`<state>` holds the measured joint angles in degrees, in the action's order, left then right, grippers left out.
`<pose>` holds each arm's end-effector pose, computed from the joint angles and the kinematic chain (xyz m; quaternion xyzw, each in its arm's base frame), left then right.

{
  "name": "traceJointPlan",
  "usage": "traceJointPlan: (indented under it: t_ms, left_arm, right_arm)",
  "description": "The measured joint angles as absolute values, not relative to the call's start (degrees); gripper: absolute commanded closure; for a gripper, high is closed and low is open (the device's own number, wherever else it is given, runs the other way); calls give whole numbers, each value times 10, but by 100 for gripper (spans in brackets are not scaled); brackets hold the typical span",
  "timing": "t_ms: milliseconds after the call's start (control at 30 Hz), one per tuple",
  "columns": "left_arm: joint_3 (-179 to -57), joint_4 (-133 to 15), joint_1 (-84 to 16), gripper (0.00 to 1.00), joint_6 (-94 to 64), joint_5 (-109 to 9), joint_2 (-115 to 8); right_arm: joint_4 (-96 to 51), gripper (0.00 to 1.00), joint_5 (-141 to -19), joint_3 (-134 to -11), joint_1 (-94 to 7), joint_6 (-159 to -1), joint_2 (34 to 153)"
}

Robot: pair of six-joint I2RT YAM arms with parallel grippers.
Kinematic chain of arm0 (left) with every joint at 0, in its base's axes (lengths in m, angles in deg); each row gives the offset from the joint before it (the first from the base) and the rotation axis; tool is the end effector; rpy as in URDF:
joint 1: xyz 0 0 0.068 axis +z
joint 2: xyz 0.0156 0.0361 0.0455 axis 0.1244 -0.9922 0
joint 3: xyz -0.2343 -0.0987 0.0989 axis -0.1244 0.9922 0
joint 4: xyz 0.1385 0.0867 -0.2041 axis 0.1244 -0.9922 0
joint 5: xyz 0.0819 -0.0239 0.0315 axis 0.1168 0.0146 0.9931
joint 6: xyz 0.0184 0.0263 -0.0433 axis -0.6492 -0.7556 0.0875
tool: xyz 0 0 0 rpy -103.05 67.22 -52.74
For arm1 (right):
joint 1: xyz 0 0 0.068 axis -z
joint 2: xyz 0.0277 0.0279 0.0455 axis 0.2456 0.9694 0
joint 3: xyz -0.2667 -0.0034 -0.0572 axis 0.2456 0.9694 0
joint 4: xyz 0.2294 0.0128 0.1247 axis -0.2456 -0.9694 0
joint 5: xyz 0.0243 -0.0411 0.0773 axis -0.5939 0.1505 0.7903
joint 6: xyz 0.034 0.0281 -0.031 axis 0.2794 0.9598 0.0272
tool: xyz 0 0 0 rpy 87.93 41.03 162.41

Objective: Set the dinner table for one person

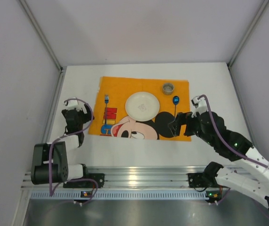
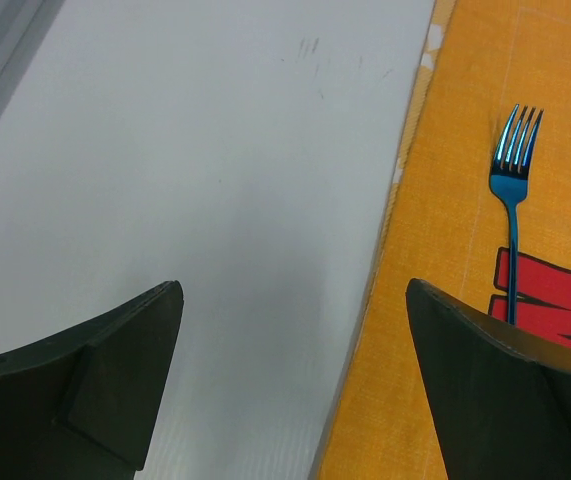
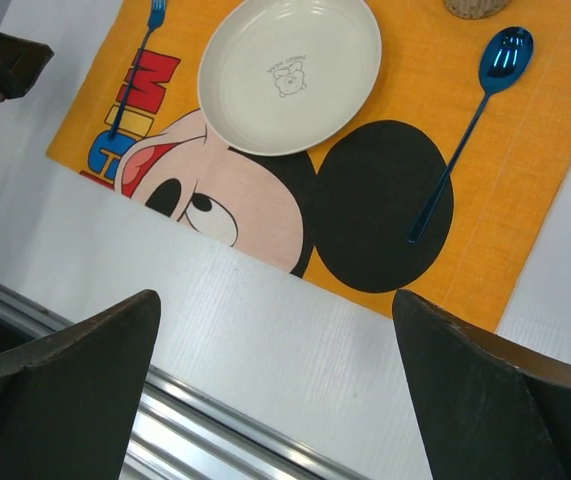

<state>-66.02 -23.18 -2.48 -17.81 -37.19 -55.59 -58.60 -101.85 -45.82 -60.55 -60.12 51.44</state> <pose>0.2481 0.0232 0.1609 -0.1208 0.8073 0.0124 0.5774 0.1046 0.0966 0.3337 -0.0796 0.8422 0.2249 0.4836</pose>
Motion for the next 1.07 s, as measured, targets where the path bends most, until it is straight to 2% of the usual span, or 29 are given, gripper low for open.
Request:
traceJointPlan:
  t_ms: [167, 400, 467, 533, 567, 600, 767, 800, 833, 933, 1067]
  left_arm:
    - [-644, -283, -13, 2, -180, -348, -491]
    - [-638, -323, -10, 2, -178, -319, -477]
    - [-624, -291, -10, 2, -169, -336, -482]
    - [-621, -248, -10, 5, -154, -349, -511]
    - [-623, -224, -10, 13, -149, -358, -537]
    - [-628, -211, -10, 13, -149, -367, -559]
    - [-660, -149, -10, 10, -167, -413, -654]
    - [-658, -140, -15, 7, -174, -419, -656]
    - [-649, -119, -20, 3, -180, -418, -656]
    - [-601, -7, -45, 1, -197, -409, -672]
    - [-609, -19, -67, 2, -210, -382, -679]
  right_arm:
    - [-586, 0, -1016, -466, -605, -606, 510]
    - [-588, 0, -1013, -466, -605, -606, 487]
    - [-588, 0, -1014, -465, -605, -606, 481]
    - [-586, 0, -1017, -461, -605, -606, 475]
    - [-586, 0, -1018, -458, -605, -606, 474]
    - [-588, 0, -1018, -456, -605, -606, 474]
    - [-588, 0, -1024, -450, -605, -612, 499]
    - [-588, 0, -1025, -451, -605, -614, 507]
    - [-588, 0, -1027, -452, -605, -617, 516]
    - [-587, 0, -1032, -474, -605, -629, 560]
    - [-572, 0, -1033, -501, -605, -637, 597]
